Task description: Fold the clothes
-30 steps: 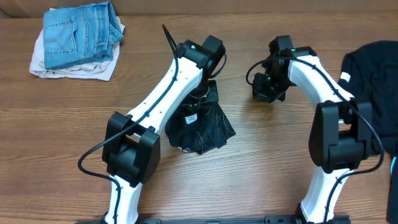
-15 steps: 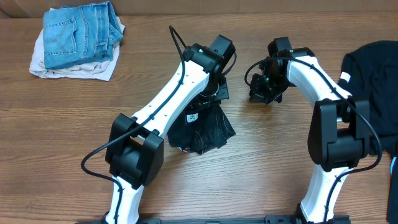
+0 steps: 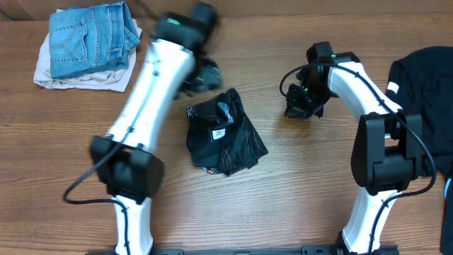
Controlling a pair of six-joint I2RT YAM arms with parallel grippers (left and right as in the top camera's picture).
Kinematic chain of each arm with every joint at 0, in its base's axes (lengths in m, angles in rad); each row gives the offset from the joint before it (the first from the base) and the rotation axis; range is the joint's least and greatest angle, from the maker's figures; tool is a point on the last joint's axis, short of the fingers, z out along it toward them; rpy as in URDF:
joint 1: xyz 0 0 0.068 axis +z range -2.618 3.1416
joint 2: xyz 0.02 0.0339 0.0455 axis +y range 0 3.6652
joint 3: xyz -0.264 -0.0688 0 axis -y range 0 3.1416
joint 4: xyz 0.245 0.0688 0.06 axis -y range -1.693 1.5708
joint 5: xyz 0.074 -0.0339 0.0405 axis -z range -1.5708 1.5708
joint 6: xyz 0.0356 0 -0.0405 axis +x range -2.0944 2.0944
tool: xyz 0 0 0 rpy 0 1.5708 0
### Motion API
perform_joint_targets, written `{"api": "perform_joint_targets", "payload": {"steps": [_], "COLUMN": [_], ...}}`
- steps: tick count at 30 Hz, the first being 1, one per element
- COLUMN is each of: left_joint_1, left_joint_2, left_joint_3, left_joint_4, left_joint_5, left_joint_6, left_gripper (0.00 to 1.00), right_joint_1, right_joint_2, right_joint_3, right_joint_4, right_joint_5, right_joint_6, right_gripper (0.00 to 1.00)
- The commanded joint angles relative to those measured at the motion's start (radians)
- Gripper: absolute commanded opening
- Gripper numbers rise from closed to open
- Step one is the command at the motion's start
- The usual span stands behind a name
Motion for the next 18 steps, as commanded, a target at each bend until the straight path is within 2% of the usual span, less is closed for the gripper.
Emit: {"api": "perform_joint_targets", "payload": {"steps": [1, 4, 9, 14, 18], "left_joint_1": [0.146, 0.243, 0.364, 0.400, 0.399], "left_joint_2": [-0.010, -0.010, -0.009, -0.009, -0.008], "left_joint_3": [0.028, 0.016, -0.011, -0.046, -0.091], "left_joint_4": [-0.014, -0.013, -0.018, -0.019, -0.009], "left_joint_5": [-0.037, -0.037, -0.037, -0.037, -0.038], "left_joint_6": [0.002, -0.005, -0.004, -0.004, -0.003], "left_gripper": [1.00, 1.00, 1.00, 1.00, 1.00], "right_joint_1": [0.023, 0.075, 0.246, 0.389, 0.454], "right_joint_2": [-0.057, -0.095, -0.129, -0.120, -0.120], "right_joint_3": [0.100, 0.145, 0.158, 0.158, 0.158], "right_joint_4": [-0.050, -0.105, -0.137, -0.133, -0.082], "right_joint_5": [-0.008, -0.009, -0.006, 0.161, 0.180], "right_joint_6": [-0.003, -0.003, 0.097, 0.290, 0.405], "right_gripper": [0.22, 0.33, 0.41, 0.41, 0.29]}}
